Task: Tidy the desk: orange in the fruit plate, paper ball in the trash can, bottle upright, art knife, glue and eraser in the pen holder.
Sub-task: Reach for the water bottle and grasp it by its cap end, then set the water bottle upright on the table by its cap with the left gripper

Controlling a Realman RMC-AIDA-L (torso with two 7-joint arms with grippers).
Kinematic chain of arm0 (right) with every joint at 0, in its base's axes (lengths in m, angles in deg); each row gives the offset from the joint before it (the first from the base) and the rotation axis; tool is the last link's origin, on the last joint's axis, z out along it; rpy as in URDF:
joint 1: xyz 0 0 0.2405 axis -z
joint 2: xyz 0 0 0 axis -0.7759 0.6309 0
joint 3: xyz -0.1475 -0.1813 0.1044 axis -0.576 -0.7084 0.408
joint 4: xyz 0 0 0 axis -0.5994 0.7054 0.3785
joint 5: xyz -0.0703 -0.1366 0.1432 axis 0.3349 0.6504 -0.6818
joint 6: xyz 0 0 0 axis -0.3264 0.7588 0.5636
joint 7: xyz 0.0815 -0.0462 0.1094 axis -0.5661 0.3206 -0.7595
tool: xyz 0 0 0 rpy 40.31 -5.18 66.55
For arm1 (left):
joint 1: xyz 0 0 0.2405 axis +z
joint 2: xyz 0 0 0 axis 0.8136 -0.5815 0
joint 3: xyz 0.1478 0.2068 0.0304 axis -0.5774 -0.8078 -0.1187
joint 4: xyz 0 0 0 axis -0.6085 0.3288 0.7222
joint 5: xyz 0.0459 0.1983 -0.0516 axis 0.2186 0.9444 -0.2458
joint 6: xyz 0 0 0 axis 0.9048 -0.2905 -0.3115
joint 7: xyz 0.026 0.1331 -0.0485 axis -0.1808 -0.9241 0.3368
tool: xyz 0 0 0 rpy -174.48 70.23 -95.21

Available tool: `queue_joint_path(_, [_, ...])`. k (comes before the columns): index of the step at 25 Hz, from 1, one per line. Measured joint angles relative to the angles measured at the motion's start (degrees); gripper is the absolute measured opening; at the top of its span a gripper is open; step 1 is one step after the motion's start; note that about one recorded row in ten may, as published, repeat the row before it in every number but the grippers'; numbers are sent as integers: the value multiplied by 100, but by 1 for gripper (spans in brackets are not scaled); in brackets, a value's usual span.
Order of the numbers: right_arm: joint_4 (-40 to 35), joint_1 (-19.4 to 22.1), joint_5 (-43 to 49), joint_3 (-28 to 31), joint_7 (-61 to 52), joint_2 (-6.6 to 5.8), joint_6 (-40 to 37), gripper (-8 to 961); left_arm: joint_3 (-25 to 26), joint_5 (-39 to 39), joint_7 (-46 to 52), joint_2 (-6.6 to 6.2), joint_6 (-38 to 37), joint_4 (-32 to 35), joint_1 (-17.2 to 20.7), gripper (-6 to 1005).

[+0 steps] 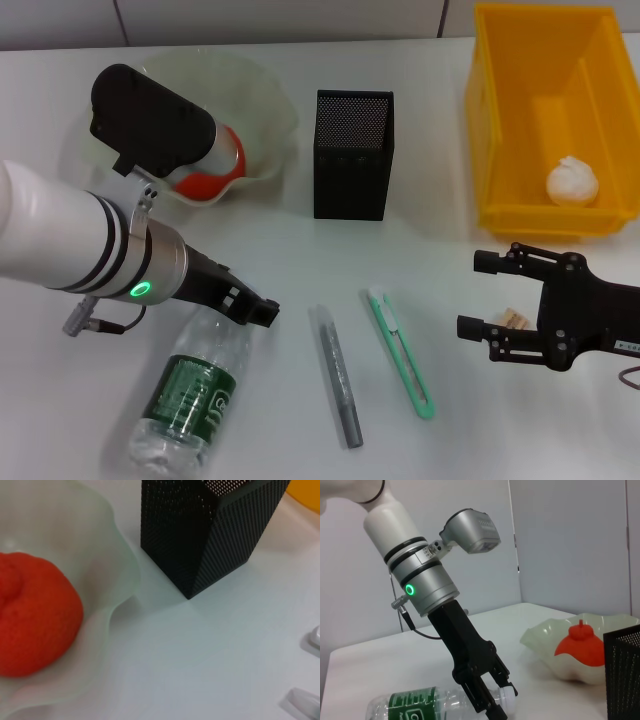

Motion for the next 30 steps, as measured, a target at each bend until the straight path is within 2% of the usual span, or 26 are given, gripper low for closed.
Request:
queue_joint_path(13, [-44, 11, 13, 1, -258, -1, -23, 797, 21, 64, 2, -5, -296, -29, -142, 489])
queue_joint_path(15, [-82, 36, 13, 14, -287, -6, -65, 797, 42, 28, -165, -22, -351, 394, -32, 455])
queue_joint_path(17, [-98, 41, 13, 18, -305, -7, -71, 797, 75, -14, -275, -28, -370, 522, 21, 454])
queue_joint_path(20, [-140, 43, 13, 23, -415, -9, -80, 797, 598, -699, -1177, -40, -360, 928, 351, 454])
queue_joint_path(21, [-140, 43, 13, 23, -415, -9, -80, 797, 598, -699, -1177, -40, -360, 928, 351, 453])
queue_joint_path(24, [-143, 43, 13, 18, -436, -9, -82, 798, 1396, -1805, -2571, -43, -239, 881, 730, 452])
queue_joint_path(26, [-144, 43, 13, 13, -473, -9, -92, 798, 1789, -2378, -3357, -44, -190, 736, 925, 452])
queue_joint_path(27, [-144, 43, 13, 10, -500, -10, -103, 798, 2193, -3037, -4207, -47, -198, 491, 1082, 452])
queue_joint_path(29, [-167, 43, 13, 2, -552, -10, -124, 798, 2461, -3414, -4726, -50, -219, 282, 1164, 451])
queue_joint_path(30, [-218, 43, 13, 0, -615, -8, -137, 798, 2823, -3962, -5473, -57, -285, -108, 1240, 451])
